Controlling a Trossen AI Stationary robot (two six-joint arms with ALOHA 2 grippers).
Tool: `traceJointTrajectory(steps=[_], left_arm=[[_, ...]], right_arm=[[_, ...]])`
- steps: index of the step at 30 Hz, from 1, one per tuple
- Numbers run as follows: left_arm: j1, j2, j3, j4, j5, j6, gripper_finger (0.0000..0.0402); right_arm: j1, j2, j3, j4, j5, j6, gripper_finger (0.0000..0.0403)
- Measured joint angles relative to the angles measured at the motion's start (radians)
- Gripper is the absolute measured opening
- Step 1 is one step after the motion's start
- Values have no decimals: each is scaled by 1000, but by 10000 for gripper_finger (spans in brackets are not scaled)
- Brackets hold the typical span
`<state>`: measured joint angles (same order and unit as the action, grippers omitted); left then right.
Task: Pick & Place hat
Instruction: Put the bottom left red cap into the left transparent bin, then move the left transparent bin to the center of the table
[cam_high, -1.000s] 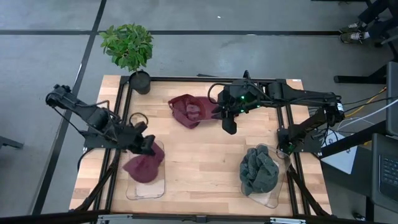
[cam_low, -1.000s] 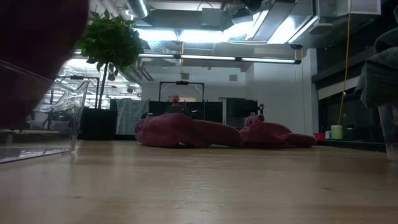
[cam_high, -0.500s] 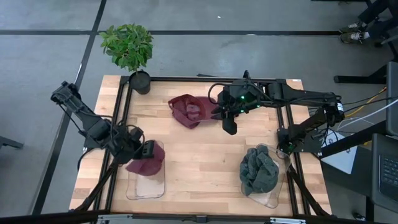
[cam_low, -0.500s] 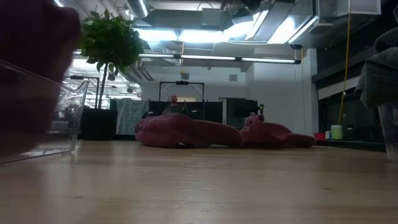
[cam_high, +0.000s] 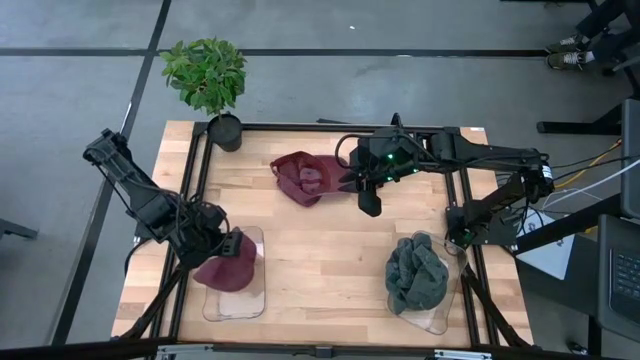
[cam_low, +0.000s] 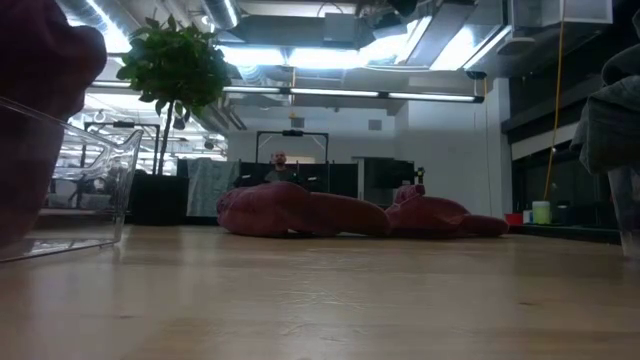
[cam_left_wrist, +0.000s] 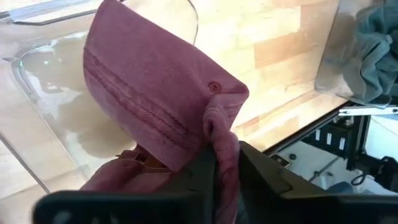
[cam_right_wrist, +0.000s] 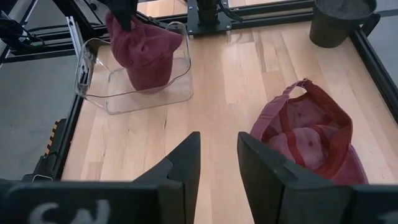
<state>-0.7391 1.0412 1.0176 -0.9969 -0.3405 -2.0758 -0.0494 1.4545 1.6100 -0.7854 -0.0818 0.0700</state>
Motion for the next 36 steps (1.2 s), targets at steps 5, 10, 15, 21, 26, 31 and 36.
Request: traceJointTrajectory(steps=[5,10,15,21,26,31,36], left_arm=[[0,-31,0,-16,0,11,121],[0,-79,0,-23,2,-2,176],[0,-103,0,38,140,14,196],[0,-95,0,-38,382,30,181],[1,-104,0,-97,361,96,163],[0,-103,0,-68,519,233,148],[-2,-103,0,-72,670,324,138]], right_arm=[[0,0,0,8,0,-4,106],[0,0,0,22,2,-39,106],[0,0,0,23,14,-56,106],[0,0,0,21,37,-60,106],[0,0,0,21,38,-75,106],[0,0,0,20,38,-76,106],[0,0,0,17,38,-76,106]])
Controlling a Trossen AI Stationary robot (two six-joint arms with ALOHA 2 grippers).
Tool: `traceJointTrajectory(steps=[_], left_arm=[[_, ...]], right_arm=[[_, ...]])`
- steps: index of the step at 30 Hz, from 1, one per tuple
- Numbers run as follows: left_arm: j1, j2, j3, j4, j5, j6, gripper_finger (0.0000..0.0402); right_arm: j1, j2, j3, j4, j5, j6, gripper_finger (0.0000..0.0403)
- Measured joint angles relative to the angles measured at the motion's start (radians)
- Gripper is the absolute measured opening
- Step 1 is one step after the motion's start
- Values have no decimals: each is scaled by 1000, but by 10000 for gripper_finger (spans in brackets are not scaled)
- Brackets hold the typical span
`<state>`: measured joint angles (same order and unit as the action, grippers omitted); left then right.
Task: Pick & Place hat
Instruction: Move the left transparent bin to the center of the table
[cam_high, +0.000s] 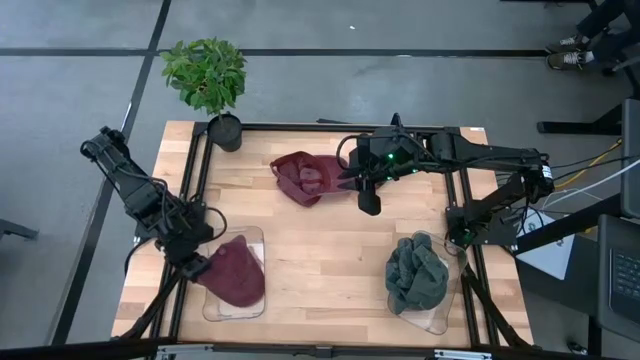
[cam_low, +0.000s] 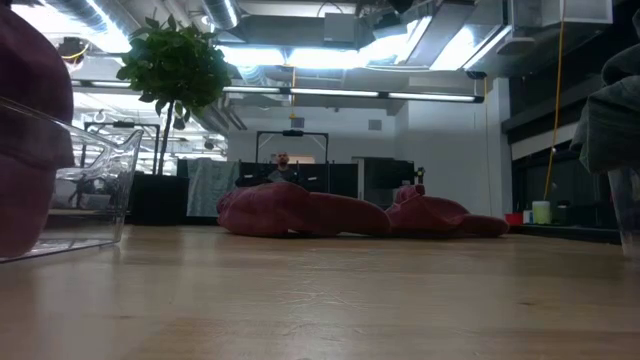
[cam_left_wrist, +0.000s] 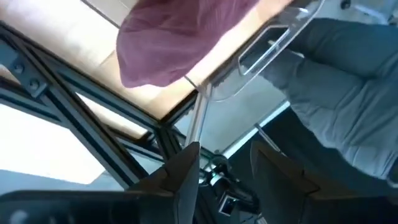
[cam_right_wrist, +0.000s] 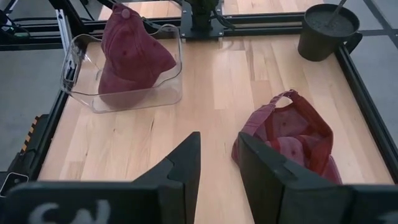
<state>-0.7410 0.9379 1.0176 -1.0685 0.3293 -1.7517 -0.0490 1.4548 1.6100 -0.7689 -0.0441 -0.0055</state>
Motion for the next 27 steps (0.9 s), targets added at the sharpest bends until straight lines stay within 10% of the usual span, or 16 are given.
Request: traceJointTrajectory(steps=[14,27], left_arm=[[-99,250,0,214,167,296,8],[-197,537,0,231,98,359,1]], right_arm=[[0,0,0,-14,0,0,106],[0,0,0,-14,52,0,106]])
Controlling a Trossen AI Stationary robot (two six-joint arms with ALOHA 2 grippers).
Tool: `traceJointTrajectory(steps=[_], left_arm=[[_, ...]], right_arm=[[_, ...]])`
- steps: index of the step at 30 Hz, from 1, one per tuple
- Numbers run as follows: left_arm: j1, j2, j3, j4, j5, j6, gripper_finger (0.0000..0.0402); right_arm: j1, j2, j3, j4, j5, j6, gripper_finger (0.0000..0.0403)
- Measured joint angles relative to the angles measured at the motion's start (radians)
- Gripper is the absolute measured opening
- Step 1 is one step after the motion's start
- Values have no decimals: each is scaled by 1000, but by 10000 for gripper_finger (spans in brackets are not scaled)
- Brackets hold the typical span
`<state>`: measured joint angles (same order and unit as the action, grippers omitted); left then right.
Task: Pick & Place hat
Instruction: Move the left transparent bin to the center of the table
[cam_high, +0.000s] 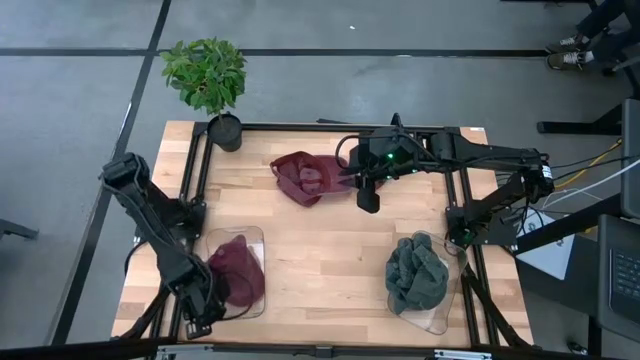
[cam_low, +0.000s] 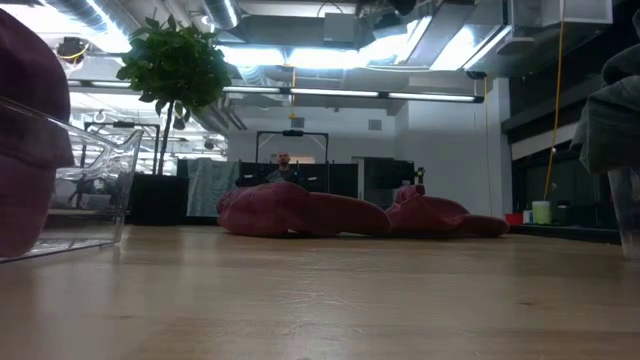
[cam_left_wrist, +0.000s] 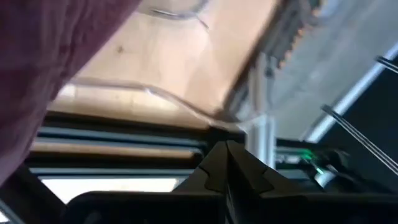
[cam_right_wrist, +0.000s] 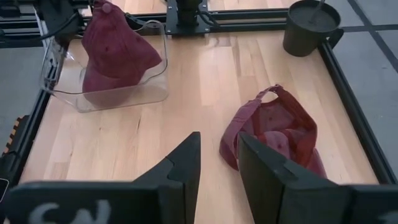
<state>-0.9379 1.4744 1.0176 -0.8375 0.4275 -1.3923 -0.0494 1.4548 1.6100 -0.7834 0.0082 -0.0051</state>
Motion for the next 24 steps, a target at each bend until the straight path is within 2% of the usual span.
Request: traceJointTrajectory(steps=[5,10,15,20,24], left_arm=[[-21,60,0,-4,-72,-34,2],[-21,77,0,-26,-188,-75,2],[4,61,0,-134,-301,-97,1],[56,40,0,-255,-504,-130,2],[104,39,0,-290,-669,-105,1]], right_arm=[[0,0,0,0,1,0,106],[0,0,0,0,31,0,106],[-1,0,0,1,53,2,106],[-1,0,0,1,53,5,106],[-1,0,0,1,53,12,106]])
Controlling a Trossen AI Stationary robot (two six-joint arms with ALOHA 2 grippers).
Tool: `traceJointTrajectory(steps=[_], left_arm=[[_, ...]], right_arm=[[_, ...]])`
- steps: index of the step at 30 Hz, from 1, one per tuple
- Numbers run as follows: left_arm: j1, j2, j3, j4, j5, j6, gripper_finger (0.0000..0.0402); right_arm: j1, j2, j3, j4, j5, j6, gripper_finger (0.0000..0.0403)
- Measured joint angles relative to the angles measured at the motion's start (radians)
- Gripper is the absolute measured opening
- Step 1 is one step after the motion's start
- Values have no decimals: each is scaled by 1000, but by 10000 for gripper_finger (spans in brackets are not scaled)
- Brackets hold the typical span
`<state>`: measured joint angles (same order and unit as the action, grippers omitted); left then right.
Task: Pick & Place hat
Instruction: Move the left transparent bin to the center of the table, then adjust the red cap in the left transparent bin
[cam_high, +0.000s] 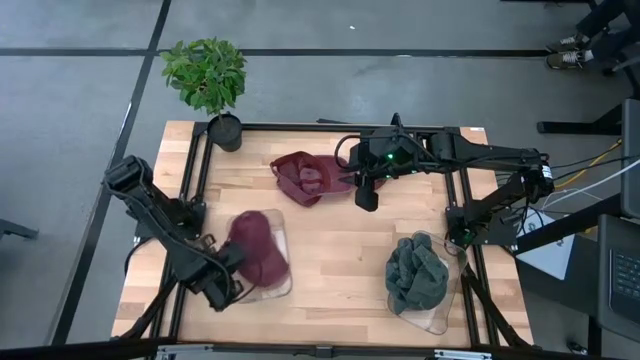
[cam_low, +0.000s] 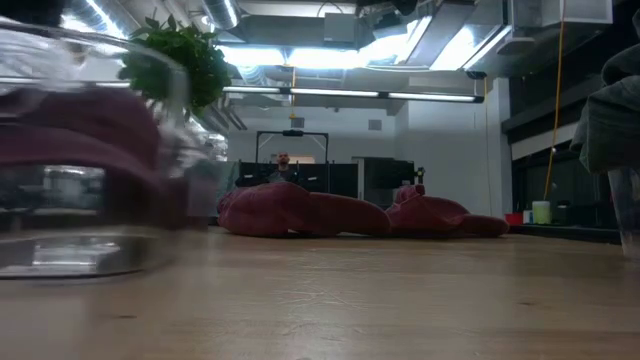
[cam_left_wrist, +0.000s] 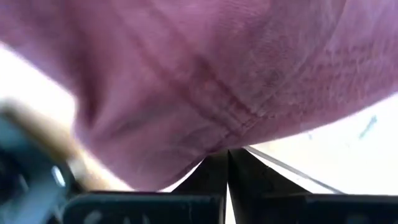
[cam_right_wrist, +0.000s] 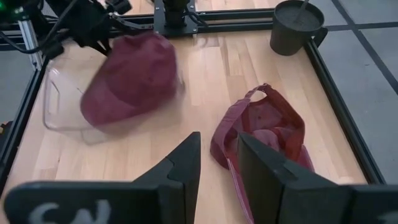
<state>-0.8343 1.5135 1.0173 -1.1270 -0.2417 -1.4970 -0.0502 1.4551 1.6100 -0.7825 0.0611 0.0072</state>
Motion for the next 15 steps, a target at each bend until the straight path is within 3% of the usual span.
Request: traceJointTrajectory(steps=[6,11,15], left_arm=[[109,0,-28,-3,-289,26,1],[200,-11,-34,-56,-270,48,3],[219,-94,-33,-73,-297,48,1]], right_arm=[[0,0,0,1,0,11,106],[0,0,0,1,0,11,106],[0,0,0,0,0,11,106]])
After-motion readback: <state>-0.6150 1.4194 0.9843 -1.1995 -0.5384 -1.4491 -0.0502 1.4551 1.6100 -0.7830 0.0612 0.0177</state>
